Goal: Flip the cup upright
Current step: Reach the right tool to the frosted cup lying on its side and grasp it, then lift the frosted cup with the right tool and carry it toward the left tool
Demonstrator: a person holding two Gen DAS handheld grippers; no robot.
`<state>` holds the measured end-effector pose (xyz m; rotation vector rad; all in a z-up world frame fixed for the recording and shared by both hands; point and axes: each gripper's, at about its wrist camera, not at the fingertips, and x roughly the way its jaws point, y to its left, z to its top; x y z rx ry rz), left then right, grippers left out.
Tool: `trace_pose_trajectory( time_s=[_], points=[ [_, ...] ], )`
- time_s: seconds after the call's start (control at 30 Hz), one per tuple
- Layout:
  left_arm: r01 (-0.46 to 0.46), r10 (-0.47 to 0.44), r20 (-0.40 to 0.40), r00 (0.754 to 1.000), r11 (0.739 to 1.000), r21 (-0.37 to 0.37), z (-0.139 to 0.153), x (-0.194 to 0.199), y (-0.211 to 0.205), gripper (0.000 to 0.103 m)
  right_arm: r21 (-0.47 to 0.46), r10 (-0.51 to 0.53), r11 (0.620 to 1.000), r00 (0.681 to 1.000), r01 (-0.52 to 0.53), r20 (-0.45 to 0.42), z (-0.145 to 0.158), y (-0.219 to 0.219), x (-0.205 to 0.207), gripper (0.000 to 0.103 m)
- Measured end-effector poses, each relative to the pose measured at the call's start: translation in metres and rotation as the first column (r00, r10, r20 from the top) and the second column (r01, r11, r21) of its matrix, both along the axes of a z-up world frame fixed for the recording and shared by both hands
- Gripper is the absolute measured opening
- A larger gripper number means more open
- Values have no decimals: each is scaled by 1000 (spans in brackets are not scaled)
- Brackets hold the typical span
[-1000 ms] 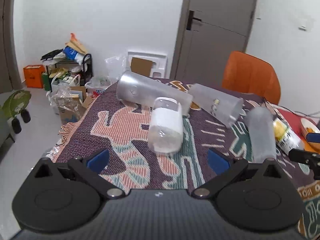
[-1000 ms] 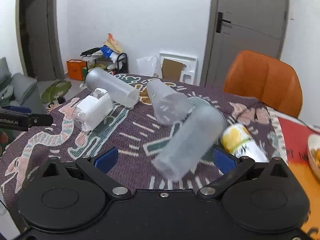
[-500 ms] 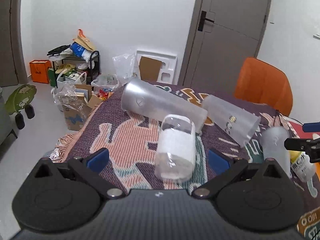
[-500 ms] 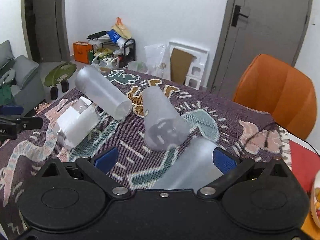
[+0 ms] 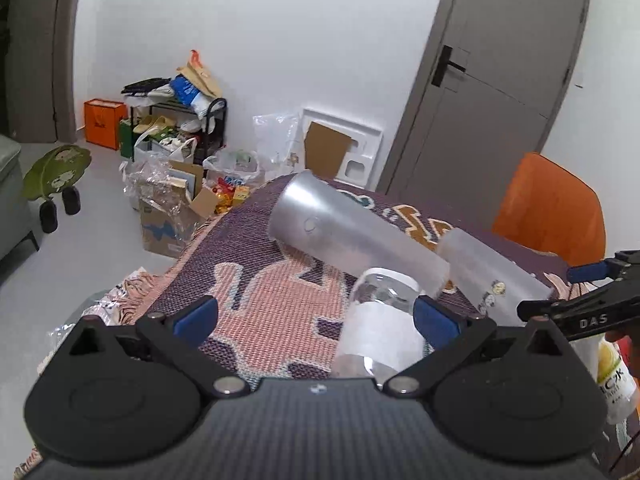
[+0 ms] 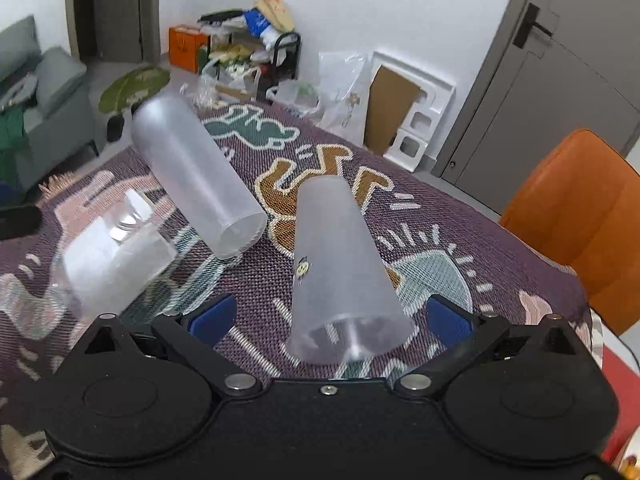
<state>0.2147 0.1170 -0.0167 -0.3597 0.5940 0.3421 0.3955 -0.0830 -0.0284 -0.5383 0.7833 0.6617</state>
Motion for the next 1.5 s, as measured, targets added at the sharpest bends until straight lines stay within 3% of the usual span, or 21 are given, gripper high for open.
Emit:
trace_pose_trajectory(
  time_s=[0.23,0.57,0.63,0.7,1.03,1.5],
  points=[
    [-58,58,3,998,997,-45,-8,0,20,103,-89,8,996,999,-12,-49,-20,24,27,98],
    [-72,71,-8,997,995,-75,-18,-2,29,103,-229,0,973,989,-34,-146,-38,50,60,94],
    [-73,73,-8,997,995,-72,-18,-3,28,103,-243,-7,969,983,-38,-181,-43,53,65,77],
    [-75,74,-10,997,995,-71,-18,-5,28,103,-262,-17,965,981,-35,-192,-46,54,68,70],
    [-99,99,-8,995,992,-82,-15,-23,36,103,-218,-26,976,985,-12,-169,-24,49,55,68],
    [-87,89,17,996,993,-77,-3,-51,25,103,-179,8,983,994,-27,-106,19,32,5,67]
  ],
)
